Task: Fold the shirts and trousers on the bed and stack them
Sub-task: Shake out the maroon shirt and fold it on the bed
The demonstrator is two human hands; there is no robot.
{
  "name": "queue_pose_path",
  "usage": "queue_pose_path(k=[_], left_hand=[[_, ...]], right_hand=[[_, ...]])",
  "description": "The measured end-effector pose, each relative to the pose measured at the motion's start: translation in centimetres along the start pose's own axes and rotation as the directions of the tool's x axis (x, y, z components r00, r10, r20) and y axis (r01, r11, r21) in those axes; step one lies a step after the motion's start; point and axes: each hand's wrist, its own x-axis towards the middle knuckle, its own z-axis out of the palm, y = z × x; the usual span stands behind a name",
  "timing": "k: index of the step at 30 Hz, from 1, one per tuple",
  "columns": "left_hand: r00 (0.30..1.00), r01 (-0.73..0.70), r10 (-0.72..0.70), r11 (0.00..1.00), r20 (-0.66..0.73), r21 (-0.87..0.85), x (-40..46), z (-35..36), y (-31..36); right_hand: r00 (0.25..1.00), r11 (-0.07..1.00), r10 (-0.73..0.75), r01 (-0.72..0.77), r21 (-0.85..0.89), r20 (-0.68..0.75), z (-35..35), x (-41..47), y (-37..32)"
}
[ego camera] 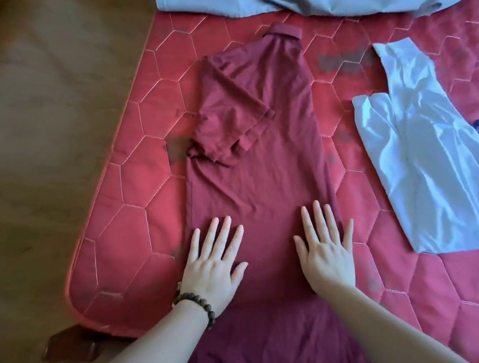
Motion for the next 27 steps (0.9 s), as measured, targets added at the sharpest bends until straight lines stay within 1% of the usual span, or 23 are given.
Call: queue_pose_path(k=[2,4,6,8,9,11,14,17,19,21,23,25,27], left_hand=[[1.0,0.013,-0.013,1.0,-0.001,0.018,-2.0,0.4,-0.3],[1.0,0.027,-0.027,0.999,0.001,0.035,-3.9,0.7,-0.1],[1.0,0.025,-0.026,0.999,0.011,0.047,-5.9,1.1,0.7],[1.0,0.003,-0.004,0.999,0.018,0.053,-7.9,1.8,1.7],[1.0,-0.009,0.008,0.998,0.02,0.056,-8.9,2.2,2.1],[0.999,-0.024,0.022,0.998,0.03,0.061,-10.8,2.6,2.3],[0.998,-0.035,0.031,0.997,0.056,0.068,-13.1,2.6,1.4],[0.996,-0.068,0.065,0.996,0.068,0.052,-14.3,2.1,0.0],[0.993,-0.086,0.081,0.994,0.083,0.062,-14.6,1.7,-1.1],[0.993,-0.09,0.083,0.993,0.085,0.081,-14.5,1.1,-2.0],[0.993,-0.105,0.1,0.99,0.055,0.096,-14.3,0.8,-2.2],[0.994,-0.107,0.106,0.988,0.011,0.112,-14.0,0.7,-1.9],[0.995,-0.09,0.093,0.993,-0.038,0.074,-13.8,0.7,-1.6]], right_hand=[[1.0,1.0,0.008,-0.008,-0.02,0.005,0.4,-2.2,1.4],[1.0,1.0,-0.018,0.018,-0.011,0.0,0.8,-4.5,2.1],[0.992,0.992,-0.127,0.127,-0.002,0.001,1.5,-7.0,2.1],[0.965,0.966,-0.26,0.26,0.006,0.011,2.4,-9.7,1.7],[0.954,0.955,-0.298,0.298,0.008,0.02,2.8,-11.0,1.6],[0.956,0.957,-0.29,0.29,0.012,0.028,3.1,-13.1,2.2],[0.978,0.978,-0.205,0.203,0.037,0.04,2.8,-14.8,4.5],[0.972,0.975,-0.22,0.214,0.066,0.085,2.0,-15.2,6.7],[0.966,0.968,-0.24,0.232,0.093,0.091,1.6,-15.1,8.2],[0.975,0.974,-0.206,0.196,0.114,0.081,1.2,-14.6,9.8],[0.978,0.98,-0.186,0.177,0.094,0.093,0.7,-14.1,10.8],[0.965,0.969,-0.241,0.233,0.081,0.105,0.4,-13.6,11.2],[0.938,0.942,-0.333,0.328,0.067,0.092,0.2,-13.1,11.0]])
